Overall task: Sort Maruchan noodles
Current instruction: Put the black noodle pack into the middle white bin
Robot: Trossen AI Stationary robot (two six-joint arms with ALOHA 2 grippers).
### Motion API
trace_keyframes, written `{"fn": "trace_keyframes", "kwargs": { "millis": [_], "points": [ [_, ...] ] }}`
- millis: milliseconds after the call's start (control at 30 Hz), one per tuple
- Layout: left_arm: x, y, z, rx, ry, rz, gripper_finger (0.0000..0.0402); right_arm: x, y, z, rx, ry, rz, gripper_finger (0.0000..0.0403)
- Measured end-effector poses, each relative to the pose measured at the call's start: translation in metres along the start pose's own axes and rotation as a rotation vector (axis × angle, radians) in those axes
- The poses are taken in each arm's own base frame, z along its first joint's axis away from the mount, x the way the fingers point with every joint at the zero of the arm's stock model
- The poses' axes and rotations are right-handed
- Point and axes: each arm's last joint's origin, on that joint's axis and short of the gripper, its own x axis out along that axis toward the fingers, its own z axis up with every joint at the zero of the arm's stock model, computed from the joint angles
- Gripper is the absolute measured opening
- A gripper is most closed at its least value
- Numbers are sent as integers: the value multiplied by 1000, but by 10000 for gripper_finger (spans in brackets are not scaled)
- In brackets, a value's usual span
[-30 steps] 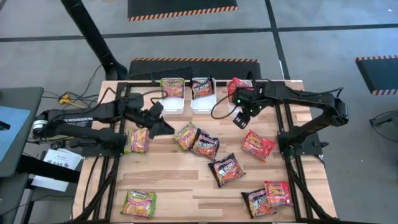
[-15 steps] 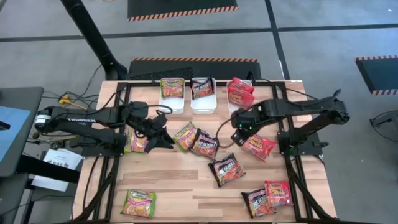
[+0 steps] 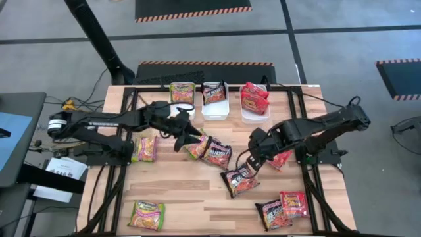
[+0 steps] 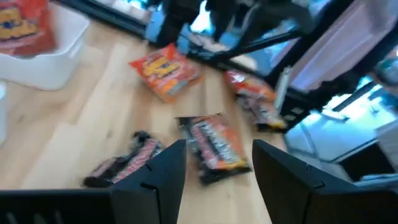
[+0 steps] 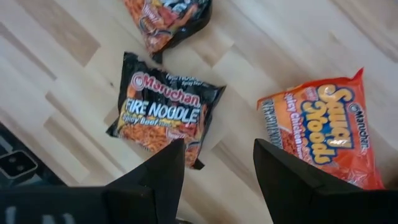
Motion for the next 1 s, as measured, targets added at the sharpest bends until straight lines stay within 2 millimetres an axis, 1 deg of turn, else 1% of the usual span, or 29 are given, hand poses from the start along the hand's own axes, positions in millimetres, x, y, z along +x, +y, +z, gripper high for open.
{"fn": "trace_keyframes", "kwargs": {
  "millis": [67,167,300,367,533,700,867,1000],
  "points": [
    [5,7,3,12,47,6,170,0,2,-3,-6,3,3,215],
    [15,13,15,64,106,2,170,-1,3,-6,-17,5,5,215],
    [34,22,25,165,230,35,170,-1,3,-7,-18,5,6,215],
    [43,28,30,207,264,45,170,-1,3,-7,-19,5,5,215],
    [64,42,28,217,360,57,170,-1,3,-7,-28,3,3,215],
    [81,52,24,217,386,58,170,-1,3,-7,-37,1,-1,215],
    [90,58,19,263,395,43,170,-1,3,-7,-49,1,-4,215],
    [98,62,13,289,400,-15,170,-1,2,-6,-51,-7,-9,215]
  ]
}}
